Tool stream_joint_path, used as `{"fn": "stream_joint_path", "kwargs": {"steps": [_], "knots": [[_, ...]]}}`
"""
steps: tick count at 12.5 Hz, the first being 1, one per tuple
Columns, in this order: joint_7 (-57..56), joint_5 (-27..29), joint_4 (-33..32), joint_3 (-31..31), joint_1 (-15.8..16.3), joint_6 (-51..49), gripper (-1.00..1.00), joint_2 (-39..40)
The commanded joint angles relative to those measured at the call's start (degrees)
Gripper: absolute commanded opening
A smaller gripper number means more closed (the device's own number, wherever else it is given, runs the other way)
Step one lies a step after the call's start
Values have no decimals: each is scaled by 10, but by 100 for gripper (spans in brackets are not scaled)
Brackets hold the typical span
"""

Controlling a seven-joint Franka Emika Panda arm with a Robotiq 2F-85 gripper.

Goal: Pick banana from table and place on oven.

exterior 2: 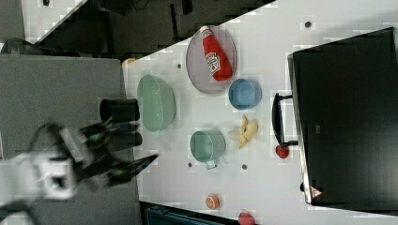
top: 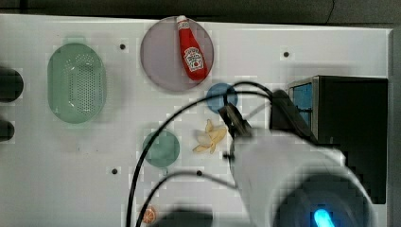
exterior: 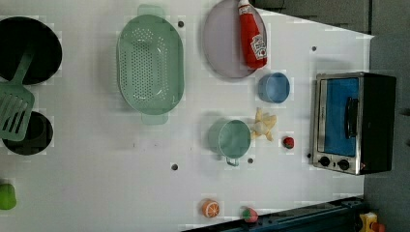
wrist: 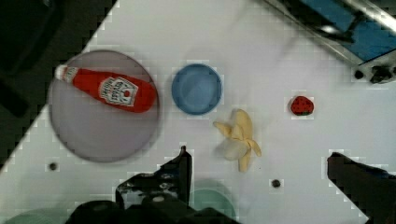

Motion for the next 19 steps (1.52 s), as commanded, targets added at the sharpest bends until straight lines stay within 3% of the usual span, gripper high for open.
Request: {"fn": "stream_joint_path", "kwargs": {"steps": [1, 7, 13, 18, 19], "knots": [[5, 7, -81, 16, 13, 53, 100, 57], [6, 7, -166, 28, 14, 256, 100, 172], [9, 7, -169, 51, 14, 354, 100, 302], [10, 7, -193, 59, 14, 425, 100, 355], [10, 7, -197, 60, 14, 439, 92, 362]]}}
